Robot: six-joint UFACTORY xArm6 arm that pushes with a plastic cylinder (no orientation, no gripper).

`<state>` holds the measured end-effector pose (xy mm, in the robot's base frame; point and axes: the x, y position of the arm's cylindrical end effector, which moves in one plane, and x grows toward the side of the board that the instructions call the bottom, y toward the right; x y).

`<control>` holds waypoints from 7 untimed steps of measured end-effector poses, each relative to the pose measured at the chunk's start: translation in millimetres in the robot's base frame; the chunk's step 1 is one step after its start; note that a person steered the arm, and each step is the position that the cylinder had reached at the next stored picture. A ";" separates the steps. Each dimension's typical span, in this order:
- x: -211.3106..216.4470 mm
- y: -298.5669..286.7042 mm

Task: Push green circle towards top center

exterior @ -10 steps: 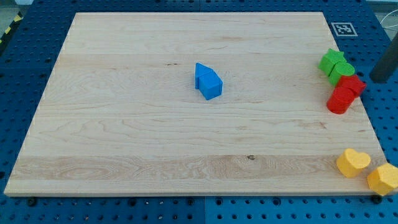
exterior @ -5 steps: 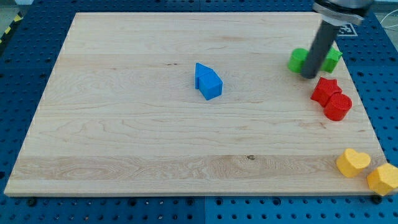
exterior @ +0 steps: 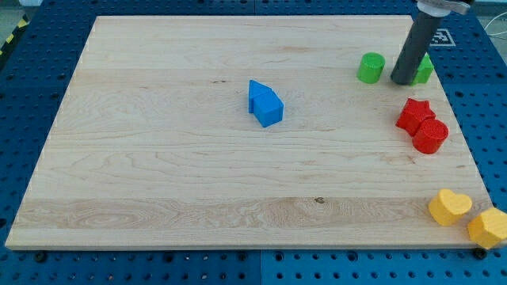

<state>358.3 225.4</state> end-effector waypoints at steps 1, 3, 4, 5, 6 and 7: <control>-3.6 -31.4; -14.6 -84.2; -14.5 -49.9; -20.9 -36.0; -31.7 -45.6; -31.8 -82.4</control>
<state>326.5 143.0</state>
